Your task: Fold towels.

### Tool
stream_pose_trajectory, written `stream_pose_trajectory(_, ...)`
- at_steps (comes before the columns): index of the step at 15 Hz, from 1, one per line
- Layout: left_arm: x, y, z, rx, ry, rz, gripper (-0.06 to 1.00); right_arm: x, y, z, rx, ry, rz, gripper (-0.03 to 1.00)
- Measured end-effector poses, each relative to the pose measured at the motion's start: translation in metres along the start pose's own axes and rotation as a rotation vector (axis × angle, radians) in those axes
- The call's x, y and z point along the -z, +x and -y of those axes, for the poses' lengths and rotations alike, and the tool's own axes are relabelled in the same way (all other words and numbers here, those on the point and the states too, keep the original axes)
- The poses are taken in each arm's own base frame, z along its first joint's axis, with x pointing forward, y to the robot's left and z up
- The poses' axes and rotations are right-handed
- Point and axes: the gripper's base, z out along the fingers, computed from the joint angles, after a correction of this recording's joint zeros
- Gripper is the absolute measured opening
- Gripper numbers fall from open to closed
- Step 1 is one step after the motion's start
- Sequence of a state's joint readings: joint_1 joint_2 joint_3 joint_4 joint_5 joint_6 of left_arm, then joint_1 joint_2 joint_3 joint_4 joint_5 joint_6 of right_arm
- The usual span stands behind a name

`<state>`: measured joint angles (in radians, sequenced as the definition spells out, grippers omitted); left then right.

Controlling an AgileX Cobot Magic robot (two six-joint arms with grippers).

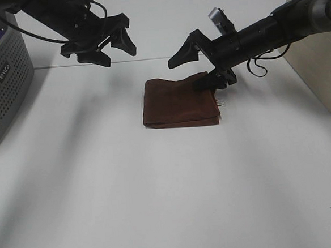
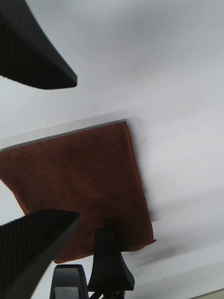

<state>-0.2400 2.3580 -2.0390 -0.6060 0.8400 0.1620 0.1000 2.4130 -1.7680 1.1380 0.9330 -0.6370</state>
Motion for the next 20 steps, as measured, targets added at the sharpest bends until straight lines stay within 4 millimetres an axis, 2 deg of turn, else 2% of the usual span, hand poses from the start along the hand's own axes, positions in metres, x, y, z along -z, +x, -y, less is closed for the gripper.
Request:
stream_pose_trajectory(5,0.0,0.002,0.0,0.0,0.003,-0.021,0.67,0.028,-0.001,0.033,-0.062,0.135,-0.023,0.91)
stream_pose_trajectory(7,0.0,0.002,0.0,0.0,0.004,-0.022,0.67,0.029,0.003,0.038,-0.058,0.197,-0.062,0.91)
stream_pose_trajectory(9,0.0,0.003,0.0,0.0,0.005,-0.028,0.67,0.038,0.003,0.032,-0.041,0.247,-0.083,0.9)
stream_pose_trajectory(11,0.004,0.003,0.003,-0.004,0.011,-0.045,0.67,0.056,0.0,0.006,0.018,0.28,-0.085,0.9)
stream_pose_trajectory(12,0.011,0.002,0.007,-0.011,0.015,-0.047,0.67,0.067,0.0,-0.014,0.06,0.287,-0.085,0.9)
stream_pose_trajectory(14,0.038,-0.003,0.022,-0.067,0.022,-0.044,0.67,0.084,0.004,-0.053,0.124,0.32,-0.11,0.9)
stream_pose_trajectory(16,0.081,-0.007,0.041,-0.152,-0.007,-0.028,0.67,0.103,0.015,-0.093,0.169,0.402,-0.147,0.9)
stream_pose_trajectory(19,0.15,-0.001,0.062,-0.25,-0.128,-0.064,0.67,0.125,0.037,-0.147,0.225,0.561,-0.174,0.9)
stream_pose_trajectory(20,0.176,0.0,0.069,-0.266,-0.177,-0.027,0.67,0.132,0.045,-0.167,0.262,0.62,-0.149,0.9)
